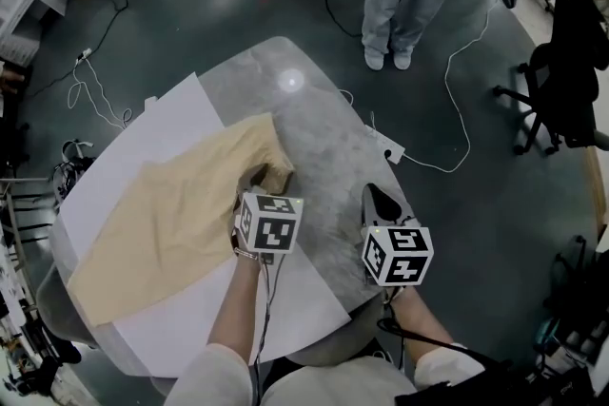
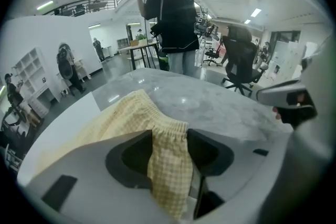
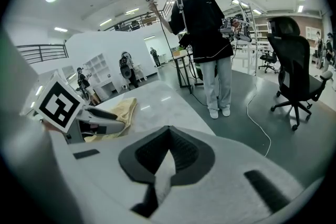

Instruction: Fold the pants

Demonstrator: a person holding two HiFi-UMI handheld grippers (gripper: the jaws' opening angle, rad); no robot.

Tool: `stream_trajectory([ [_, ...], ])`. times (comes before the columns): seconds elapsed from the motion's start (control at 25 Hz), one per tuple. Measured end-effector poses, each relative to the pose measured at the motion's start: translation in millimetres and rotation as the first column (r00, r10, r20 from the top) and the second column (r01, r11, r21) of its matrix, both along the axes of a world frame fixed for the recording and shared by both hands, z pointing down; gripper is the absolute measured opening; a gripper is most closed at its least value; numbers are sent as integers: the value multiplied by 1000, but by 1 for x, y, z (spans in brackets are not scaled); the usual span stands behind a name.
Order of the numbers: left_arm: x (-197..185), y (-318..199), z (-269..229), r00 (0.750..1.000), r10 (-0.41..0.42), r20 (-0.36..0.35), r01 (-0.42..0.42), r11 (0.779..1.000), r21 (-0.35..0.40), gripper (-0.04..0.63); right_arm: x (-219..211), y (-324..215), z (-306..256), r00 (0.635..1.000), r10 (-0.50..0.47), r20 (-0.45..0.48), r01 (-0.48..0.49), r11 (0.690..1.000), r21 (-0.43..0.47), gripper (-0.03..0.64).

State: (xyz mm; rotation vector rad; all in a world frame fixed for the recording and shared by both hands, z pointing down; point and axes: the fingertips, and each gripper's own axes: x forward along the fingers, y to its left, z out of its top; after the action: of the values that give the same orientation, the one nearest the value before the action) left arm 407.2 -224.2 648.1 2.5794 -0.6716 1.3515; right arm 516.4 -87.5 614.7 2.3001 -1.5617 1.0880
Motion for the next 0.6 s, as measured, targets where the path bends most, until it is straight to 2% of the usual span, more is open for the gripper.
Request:
stream_trajectory([
  [0.16,11,7,7,998,54,27,-54,999,-2,205,3,-4,4,1000,2,6,-2,1000,-1,-8],
  [0.44,12,3,15,999,29,31,-26,996,-82,192,8,-10,7,1000,3,9,-3,1000,-3,-8],
  [0.6,10,0,15,999,21,33,-16,992,-122,150,7,-9,10,1000,1,18,-1,1000,-8,-8],
])
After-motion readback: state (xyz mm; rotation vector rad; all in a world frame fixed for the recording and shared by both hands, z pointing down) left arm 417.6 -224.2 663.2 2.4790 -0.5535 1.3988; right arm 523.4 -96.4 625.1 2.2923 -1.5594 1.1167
